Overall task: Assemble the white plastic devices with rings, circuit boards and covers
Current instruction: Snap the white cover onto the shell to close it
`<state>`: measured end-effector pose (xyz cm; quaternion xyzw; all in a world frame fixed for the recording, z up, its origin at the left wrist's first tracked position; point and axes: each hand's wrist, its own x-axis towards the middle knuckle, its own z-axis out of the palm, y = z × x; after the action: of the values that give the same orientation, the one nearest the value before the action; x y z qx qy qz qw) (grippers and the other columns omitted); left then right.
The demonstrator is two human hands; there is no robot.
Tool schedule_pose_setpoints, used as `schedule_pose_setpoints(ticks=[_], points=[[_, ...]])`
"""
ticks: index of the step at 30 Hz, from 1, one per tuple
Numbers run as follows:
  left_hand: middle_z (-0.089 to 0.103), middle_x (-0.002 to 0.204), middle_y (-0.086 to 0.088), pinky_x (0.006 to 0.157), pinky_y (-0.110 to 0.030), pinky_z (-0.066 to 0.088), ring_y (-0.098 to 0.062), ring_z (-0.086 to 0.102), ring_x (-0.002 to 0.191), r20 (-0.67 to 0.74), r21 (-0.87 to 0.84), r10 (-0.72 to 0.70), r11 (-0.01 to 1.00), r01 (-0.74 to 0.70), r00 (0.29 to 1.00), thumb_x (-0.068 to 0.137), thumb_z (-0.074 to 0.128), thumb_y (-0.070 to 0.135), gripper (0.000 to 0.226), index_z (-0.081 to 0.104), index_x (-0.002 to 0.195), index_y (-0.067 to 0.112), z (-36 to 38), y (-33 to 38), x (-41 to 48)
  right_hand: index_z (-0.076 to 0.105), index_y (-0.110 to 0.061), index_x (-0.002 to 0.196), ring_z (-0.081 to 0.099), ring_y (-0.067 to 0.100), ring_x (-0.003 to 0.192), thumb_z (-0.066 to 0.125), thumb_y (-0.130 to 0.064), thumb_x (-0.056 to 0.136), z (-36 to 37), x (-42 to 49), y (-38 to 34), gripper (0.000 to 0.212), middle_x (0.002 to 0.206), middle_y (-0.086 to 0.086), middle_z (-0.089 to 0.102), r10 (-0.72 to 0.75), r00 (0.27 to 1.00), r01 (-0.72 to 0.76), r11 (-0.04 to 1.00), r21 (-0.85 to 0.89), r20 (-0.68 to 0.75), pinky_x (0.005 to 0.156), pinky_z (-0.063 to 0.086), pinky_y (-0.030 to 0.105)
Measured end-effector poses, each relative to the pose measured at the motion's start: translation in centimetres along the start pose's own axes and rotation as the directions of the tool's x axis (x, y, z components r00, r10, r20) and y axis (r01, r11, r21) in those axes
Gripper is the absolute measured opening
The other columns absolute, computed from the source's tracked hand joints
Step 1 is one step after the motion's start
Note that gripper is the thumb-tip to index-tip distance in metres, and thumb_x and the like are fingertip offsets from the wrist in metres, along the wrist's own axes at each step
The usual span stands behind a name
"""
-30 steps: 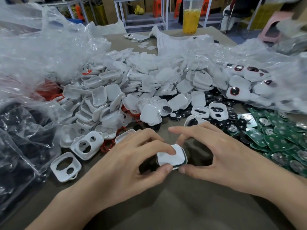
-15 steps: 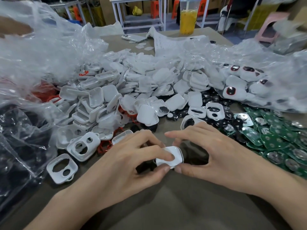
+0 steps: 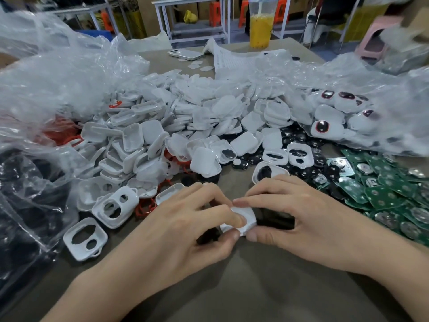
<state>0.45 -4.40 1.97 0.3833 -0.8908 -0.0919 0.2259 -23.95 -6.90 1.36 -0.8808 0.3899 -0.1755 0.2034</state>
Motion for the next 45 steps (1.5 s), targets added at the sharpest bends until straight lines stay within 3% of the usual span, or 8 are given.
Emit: schedule_pose_setpoints(ticks=[9,18,24,31,39,45], points=[[0.058,0.109,0.013,0.085,-0.012,0.038,-0.001,0.052,0.096,0.023,0.019,0.022,1.000,-0.023,0.999,0.096,0.061,0.035,0.012,0.069,0.104,0.031,-0.2,0.1,0.0,0.062,-0.043,0.129,0.047,-0.003,0.119,0.047,-0.061,0.094,0.2,-0.2,-0.3,0.043,0.119,-0.034,0.050,-0.014,0.999,0.013,1.000,-0.028,-0.034,0.102,0.035,0.019],[0.060,0.106,0.009,0.080,-0.015,0.041,-0.006,0.053,0.088,0.021,0.063,0.056,0.996,-0.058,0.998,0.097,0.060,0.031,0.013,0.071,0.102,0.026,-0.3,0.3,0.1,0.067,-0.033,0.128,0.051,-0.003,0.102,0.046,-0.051,0.098,0.4,-0.4,-1.1,0.041,0.108,-0.024,0.057,-0.044,0.996,0.034,0.993,-0.114,-0.083,0.093,0.039,0.019],[0.060,0.106,0.010,0.078,-0.014,0.041,-0.006,0.053,0.088,0.017,0.059,0.065,0.996,-0.066,0.998,0.099,0.058,0.033,0.013,0.070,0.102,0.028,-0.3,0.2,0.0,0.067,-0.032,0.127,0.053,0.001,0.098,0.046,-0.047,0.098,0.6,-0.6,-1.6,0.039,0.106,-0.021,0.059,-0.052,0.990,0.031,0.987,-0.160,-0.129,0.087,0.049,0.026],[0.059,0.109,0.012,0.075,-0.022,0.047,-0.006,0.056,0.091,0.007,0.042,0.072,0.997,-0.072,0.997,0.100,0.056,0.036,0.014,0.068,0.105,0.030,-0.1,0.2,0.0,0.065,-0.033,0.130,0.055,0.000,0.101,0.046,-0.046,0.100,0.7,-0.9,-1.8,0.038,0.110,-0.021,0.060,-0.038,0.991,0.011,0.980,-0.201,-0.131,0.090,0.046,0.022],[0.060,0.107,0.012,0.074,-0.024,0.049,-0.008,0.058,0.089,0.012,0.047,0.082,0.995,-0.083,0.997,0.099,0.059,0.034,0.011,0.067,0.104,0.029,-0.2,0.3,0.1,0.066,-0.031,0.127,0.053,0.000,0.100,0.059,-0.037,0.096,1.0,-1.0,-2.1,0.033,0.108,-0.019,0.061,-0.033,0.987,-0.008,0.967,-0.254,-0.154,0.090,0.039,0.016],[0.061,0.104,0.012,0.073,-0.023,0.050,-0.008,0.059,0.089,0.010,0.045,0.076,0.996,-0.076,0.997,0.096,0.062,0.033,0.010,0.069,0.102,0.028,-0.3,0.6,0.1,0.065,-0.029,0.128,0.058,0.005,0.101,0.058,-0.035,0.097,1.5,-1.3,-2.2,0.033,0.111,-0.017,0.061,-0.043,0.982,-0.009,0.961,-0.276,-0.183,0.089,0.049,0.026]])
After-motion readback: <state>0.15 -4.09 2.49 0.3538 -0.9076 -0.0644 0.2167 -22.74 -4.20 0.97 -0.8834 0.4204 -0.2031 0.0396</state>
